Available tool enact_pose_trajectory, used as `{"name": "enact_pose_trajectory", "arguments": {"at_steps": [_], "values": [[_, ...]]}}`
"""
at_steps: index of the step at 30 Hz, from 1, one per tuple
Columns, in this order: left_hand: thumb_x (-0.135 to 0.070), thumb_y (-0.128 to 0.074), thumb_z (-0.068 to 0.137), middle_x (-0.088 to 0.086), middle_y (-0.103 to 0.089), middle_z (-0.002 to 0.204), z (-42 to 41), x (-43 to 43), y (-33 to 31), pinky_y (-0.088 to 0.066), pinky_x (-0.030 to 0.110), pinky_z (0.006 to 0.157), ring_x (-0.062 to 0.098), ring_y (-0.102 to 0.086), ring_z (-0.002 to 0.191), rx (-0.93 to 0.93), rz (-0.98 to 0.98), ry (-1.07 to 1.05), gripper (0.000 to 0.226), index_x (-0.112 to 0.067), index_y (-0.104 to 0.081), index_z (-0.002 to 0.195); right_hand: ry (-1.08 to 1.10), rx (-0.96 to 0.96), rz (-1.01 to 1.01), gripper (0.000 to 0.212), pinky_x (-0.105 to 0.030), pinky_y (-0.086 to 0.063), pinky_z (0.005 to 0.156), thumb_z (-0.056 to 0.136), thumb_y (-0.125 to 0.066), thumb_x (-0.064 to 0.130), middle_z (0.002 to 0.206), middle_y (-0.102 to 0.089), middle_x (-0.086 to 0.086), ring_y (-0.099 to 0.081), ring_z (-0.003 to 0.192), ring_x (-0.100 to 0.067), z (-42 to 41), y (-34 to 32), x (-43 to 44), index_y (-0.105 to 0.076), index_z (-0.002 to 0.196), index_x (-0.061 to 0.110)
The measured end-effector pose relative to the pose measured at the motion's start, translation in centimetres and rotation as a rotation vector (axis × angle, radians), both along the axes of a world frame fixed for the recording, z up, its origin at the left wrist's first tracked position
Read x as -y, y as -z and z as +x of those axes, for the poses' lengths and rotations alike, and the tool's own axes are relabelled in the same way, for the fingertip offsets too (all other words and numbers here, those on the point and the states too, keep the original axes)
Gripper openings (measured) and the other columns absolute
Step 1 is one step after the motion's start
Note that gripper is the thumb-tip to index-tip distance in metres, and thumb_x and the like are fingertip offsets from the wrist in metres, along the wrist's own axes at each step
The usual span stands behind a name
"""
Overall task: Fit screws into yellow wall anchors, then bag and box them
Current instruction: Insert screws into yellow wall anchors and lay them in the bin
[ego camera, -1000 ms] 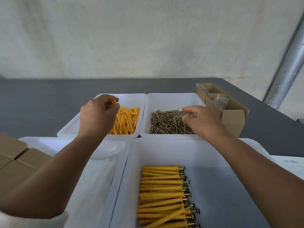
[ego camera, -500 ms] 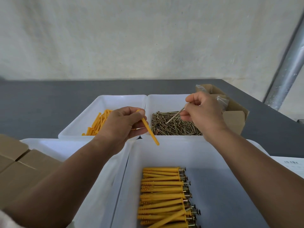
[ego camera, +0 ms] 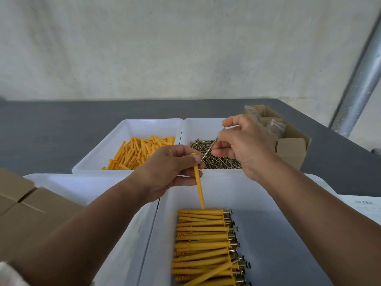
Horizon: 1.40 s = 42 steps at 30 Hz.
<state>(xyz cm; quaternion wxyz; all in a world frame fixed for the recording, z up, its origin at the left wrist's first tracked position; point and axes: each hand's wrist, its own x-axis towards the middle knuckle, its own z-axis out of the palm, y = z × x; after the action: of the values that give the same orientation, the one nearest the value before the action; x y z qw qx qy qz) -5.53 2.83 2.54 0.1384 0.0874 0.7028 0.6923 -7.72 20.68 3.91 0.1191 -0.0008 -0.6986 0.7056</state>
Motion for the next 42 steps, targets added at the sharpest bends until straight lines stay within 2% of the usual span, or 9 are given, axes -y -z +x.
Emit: {"name": "enact_pose_trajectory", "arguments": {"at_steps": [4, 7, 10, 14, 21, 27, 32, 37, 42], "values": [[-0.006, -0.061, 0.092, 0.009, -0.068, 0.079, -0.1, 0.1, -0.1, -0.057, 0.027, 0.063, 0.016, -0.065, 0.066, 0.004, 0.01, -0.005, 0.007, -0.004, -0.068, 0.092, -0.047, -0.098, 0.264, 0.029, -0.038, -0.062, 0.069, 0.09, -0.053, 0.001, 0.071, -0.065, 0.005, -0.072, 0.062, -0.018, 0.5, 0.2, 0.2, -0.066, 0.09, 0.027], [-0.006, -0.06, 0.093, 0.01, -0.067, 0.078, -0.2, 0.1, -0.2, -0.057, 0.026, 0.063, 0.015, -0.064, 0.064, 0.027, 0.051, -0.016, 0.009, -0.001, -0.067, 0.095, -0.043, -0.2, 0.605, 0.028, -0.025, -0.057, 0.07, 0.093, -0.054, 0.008, 0.089, -0.066, 0.003, -0.07, 0.071, -0.013, 0.9, 0.4, 0.7, -0.071, 0.09, 0.03], [-0.007, -0.059, 0.094, 0.011, -0.067, 0.079, -0.3, 0.3, -0.3, -0.056, 0.025, 0.062, 0.015, -0.064, 0.064, 0.047, 0.094, -0.04, 0.011, 0.001, -0.067, 0.095, -0.066, -0.365, 0.999, 0.024, -0.029, -0.047, 0.075, 0.094, -0.057, 0.014, 0.098, -0.054, 0.002, -0.056, 0.083, -0.015, 1.5, 0.6, 1.3, -0.072, 0.103, 0.03], [-0.009, -0.057, 0.095, 0.012, -0.068, 0.081, -0.3, 0.6, -0.1, -0.056, 0.026, 0.064, 0.016, -0.066, 0.067, 0.076, 0.125, -0.033, 0.017, 0.004, -0.066, 0.103, -0.077, -0.454, 1.17, 0.023, -0.036, -0.05, 0.077, 0.098, -0.055, 0.023, 0.1, -0.051, 0.0, -0.057, 0.087, -0.021, 1.8, 0.6, 1.3, -0.071, 0.113, 0.029], [-0.01, -0.053, 0.098, 0.01, -0.067, 0.082, -0.5, 0.8, 0.0, -0.058, 0.028, 0.067, 0.018, -0.066, 0.071, 0.092, 0.14, -0.029, 0.021, 0.001, -0.068, 0.107, 0.002, -0.405, 1.129, 0.024, -0.034, -0.047, 0.087, 0.1, -0.05, 0.022, 0.108, -0.064, 0.002, -0.058, 0.1, -0.017, 1.5, 0.0, 0.8, -0.07, 0.113, 0.023], [-0.005, -0.059, 0.093, 0.009, -0.069, 0.083, -0.3, 0.6, 0.3, -0.058, 0.027, 0.069, 0.017, -0.068, 0.074, 0.053, 0.025, -0.001, 0.017, -0.004, -0.07, 0.107, 0.058, -0.224, 0.565, 0.034, -0.041, -0.057, 0.078, 0.091, -0.056, 0.014, 0.077, -0.069, 0.005, -0.069, 0.068, -0.014, 1.0, -0.6, 0.7, -0.054, 0.122, 0.03], [-0.003, -0.062, 0.091, 0.009, -0.071, 0.082, -0.3, 0.5, 0.4, -0.058, 0.027, 0.069, 0.018, -0.069, 0.075, 0.043, -0.006, 0.026, 0.017, -0.006, -0.071, 0.104, 0.015, -0.176, 0.255, 0.033, -0.045, -0.061, 0.07, 0.088, -0.058, 0.007, 0.071, -0.072, 0.002, -0.071, 0.06, -0.016, 0.6, -0.8, 0.4, -0.053, 0.096, 0.038], [-0.002, -0.063, 0.09, 0.009, -0.071, 0.084, -0.3, 0.5, 0.4, -0.058, 0.028, 0.07, 0.017, -0.069, 0.076, 0.028, -0.026, 0.044, 0.017, -0.007, -0.073, 0.103, -0.023, -0.148, 0.181, 0.03, -0.044, -0.062, 0.068, 0.09, -0.061, 0.008, 0.071, -0.072, 0.001, -0.07, 0.059, -0.018, 0.4, -0.5, 0.5, -0.054, 0.096, 0.036], [-0.003, -0.064, 0.09, 0.008, -0.072, 0.086, -0.2, 0.4, 0.4, -0.058, 0.028, 0.071, 0.017, -0.07, 0.077, 0.019, -0.028, 0.048, 0.017, -0.009, -0.074, 0.101, -0.053, -0.099, 0.157, 0.024, -0.029, -0.058, 0.057, 0.09, -0.061, 0.006, 0.067, -0.07, -0.001, -0.069, 0.057, -0.017, 0.6, -0.4, 0.8, -0.057, 0.101, 0.027]]}}
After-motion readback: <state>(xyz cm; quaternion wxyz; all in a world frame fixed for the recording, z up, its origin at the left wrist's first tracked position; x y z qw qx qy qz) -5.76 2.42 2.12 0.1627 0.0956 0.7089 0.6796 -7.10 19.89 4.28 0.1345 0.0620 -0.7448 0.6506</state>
